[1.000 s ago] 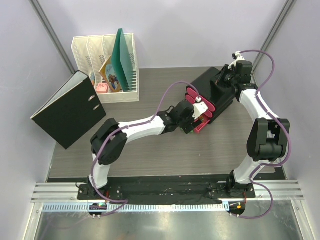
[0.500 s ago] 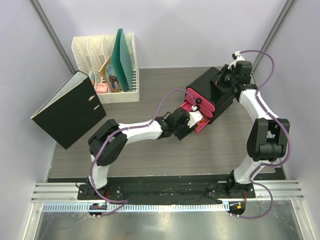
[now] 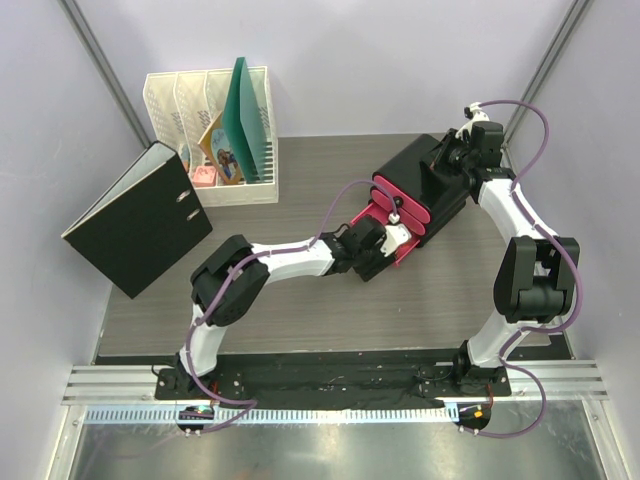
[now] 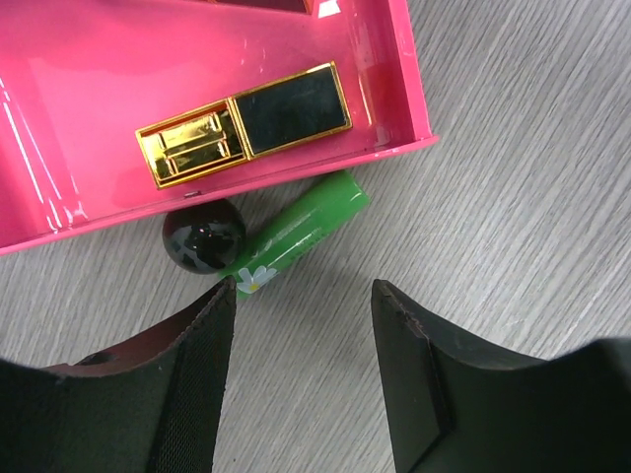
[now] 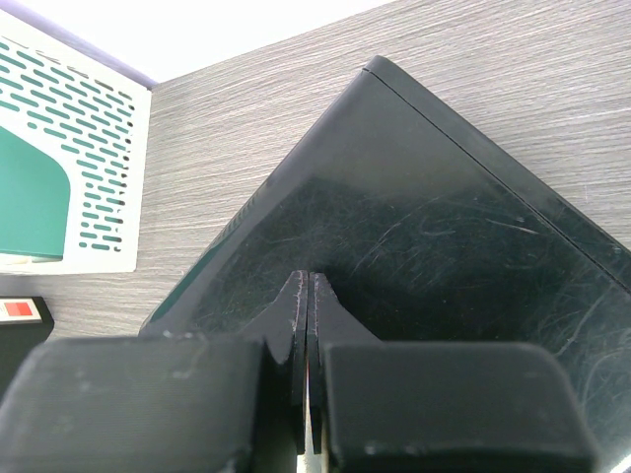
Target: Organize the makeup
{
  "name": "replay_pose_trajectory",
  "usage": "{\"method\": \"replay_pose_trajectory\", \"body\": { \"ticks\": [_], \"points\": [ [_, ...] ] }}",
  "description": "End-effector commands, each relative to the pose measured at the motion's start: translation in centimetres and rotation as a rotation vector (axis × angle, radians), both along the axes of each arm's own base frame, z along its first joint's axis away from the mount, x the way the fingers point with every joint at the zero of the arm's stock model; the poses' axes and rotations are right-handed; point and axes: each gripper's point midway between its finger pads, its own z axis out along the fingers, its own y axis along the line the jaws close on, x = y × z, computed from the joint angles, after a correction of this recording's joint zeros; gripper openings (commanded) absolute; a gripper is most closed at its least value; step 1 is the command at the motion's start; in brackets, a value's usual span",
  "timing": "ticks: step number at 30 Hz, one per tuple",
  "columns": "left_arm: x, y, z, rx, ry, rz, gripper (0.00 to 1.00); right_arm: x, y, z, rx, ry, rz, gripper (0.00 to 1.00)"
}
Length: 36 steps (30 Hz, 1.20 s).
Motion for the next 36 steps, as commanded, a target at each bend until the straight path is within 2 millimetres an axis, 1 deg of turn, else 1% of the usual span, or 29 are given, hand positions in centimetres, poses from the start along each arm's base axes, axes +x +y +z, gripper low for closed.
{"method": "replay_pose_trajectory", "body": {
  "ticks": [1,6,9,10,12,14,15,16,18,20,21,22,23,25,26,28,32,36],
  "points": [
    [0.4,-0.9,0.6,-0.026,-0.002,-0.008,0.57,-8.2,-0.2,-13.2,-0.061,0.515,0.012,0.01],
    [0.4,-1.0,-1.1,-0.003,0.019,-0.003,0.59,-8.1,-0.1,-13.1,-0.061,0.512,0.014,0.01],
    [0.5,-1.3,-1.6,-0.006,0.031,0.006,0.60,-8.2,-0.1,-13.3,-0.063,0.519,0.016,0.01],
    [0.6,-1.4,-1.5,-0.009,0.028,0.008,0.59,-8.2,-0.2,-13.3,-0.062,0.517,0.015,0.01],
    [0.7,-1.6,-1.8,-0.009,0.036,0.012,0.58,-8.2,-0.2,-13.3,-0.064,0.517,0.015,0.01],
    [0.7,-1.6,-1.9,-0.007,0.038,0.014,0.52,-8.2,-0.2,-13.3,-0.064,0.519,0.015,0.01],
    [0.7,-1.6,-1.9,-0.005,0.036,0.012,0.52,-8.3,-0.2,-13.3,-0.063,0.520,0.014,0.01],
    [0.7,-1.6,-1.4,-0.009,0.033,0.010,0.54,-8.3,-0.2,-13.3,-0.065,0.518,0.016,0.01],
    [0.8,-1.3,-1.1,-0.004,0.025,0.022,0.61,-8.3,-0.2,-13.3,-0.063,0.520,0.014,0.01],
    [1.0,-1.1,0.1,-0.014,0.005,0.030,0.61,-8.3,-0.2,-13.4,-0.063,0.522,0.014,0.01],
    [1.1,-0.9,0.2,-0.012,-0.004,0.036,0.61,-8.4,-0.2,-13.4,-0.062,0.523,0.015,0.01],
    [1.2,-0.9,1.0,-0.024,-0.016,0.042,0.61,-8.4,-0.2,-13.5,-0.066,0.522,0.018,0.01],
    [1.3,-0.9,1.4,-0.031,-0.023,0.046,0.63,-8.3,-0.2,-13.5,-0.062,0.524,0.014,0.01],
    [1.6,-1.1,2.2,-0.049,-0.028,0.065,0.70,-8.4,-0.1,-13.6,-0.064,0.526,0.018,0.01],
    [1.6,-1.2,2.4,-0.057,-0.023,0.075,0.79,-8.3,-0.1,-13.5,-0.063,0.525,0.017,0.01],
    [1.7,-1.7,3.0,-0.086,-0.006,0.108,0.85,-8.4,-0.1,-13.6,-0.063,0.526,0.019,0.01],
    [1.7,-2.2,3.1,-0.121,0.042,0.163,0.85,-8.4,0.0,-13.6,-0.061,0.527,0.018,0.01],
    [1.4,-3.0,2.2,-0.141,0.099,0.195,0.85,-8.6,0.0,-13.7,-0.062,0.529,0.019,0.01]
  ]
}}
